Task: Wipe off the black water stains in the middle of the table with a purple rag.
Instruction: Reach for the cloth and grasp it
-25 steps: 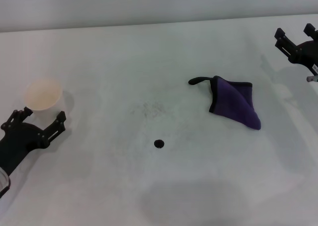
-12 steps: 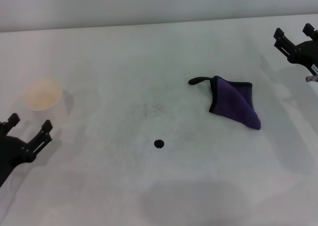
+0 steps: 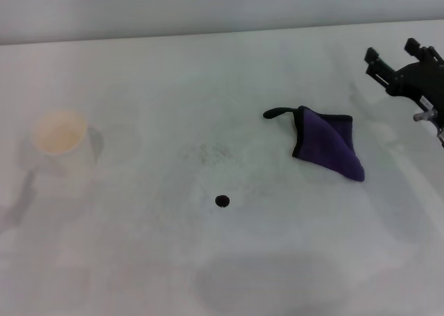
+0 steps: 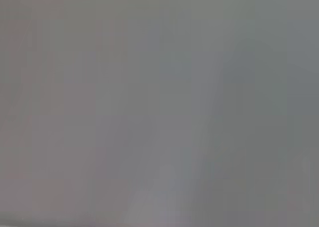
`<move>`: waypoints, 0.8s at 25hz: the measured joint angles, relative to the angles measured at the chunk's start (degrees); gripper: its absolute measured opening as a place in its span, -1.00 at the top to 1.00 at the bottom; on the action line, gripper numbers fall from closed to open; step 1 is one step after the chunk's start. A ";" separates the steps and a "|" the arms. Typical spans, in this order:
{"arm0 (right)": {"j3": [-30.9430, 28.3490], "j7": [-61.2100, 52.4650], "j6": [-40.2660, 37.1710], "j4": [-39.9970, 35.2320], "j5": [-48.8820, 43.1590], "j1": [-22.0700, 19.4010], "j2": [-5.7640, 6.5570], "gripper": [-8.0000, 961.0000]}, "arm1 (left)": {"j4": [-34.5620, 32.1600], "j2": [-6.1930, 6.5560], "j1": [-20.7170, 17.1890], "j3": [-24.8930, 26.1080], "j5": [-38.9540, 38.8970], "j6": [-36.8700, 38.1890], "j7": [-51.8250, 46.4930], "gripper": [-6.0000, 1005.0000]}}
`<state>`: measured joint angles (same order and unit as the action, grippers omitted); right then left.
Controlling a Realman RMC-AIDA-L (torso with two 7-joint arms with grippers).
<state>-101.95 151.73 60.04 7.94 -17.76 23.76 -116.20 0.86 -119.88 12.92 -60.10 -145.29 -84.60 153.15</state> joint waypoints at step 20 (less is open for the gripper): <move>7.63 -16.58 -6.21 8.22 -5.23 6.86 3.97 -0.78 | -7.26 1.07 9.94 6.26 -22.32 14.99 0.18 -0.77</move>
<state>-94.32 135.15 53.84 16.16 -22.99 30.62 -112.22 -6.40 -118.81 22.86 -53.84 -167.61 -69.61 153.34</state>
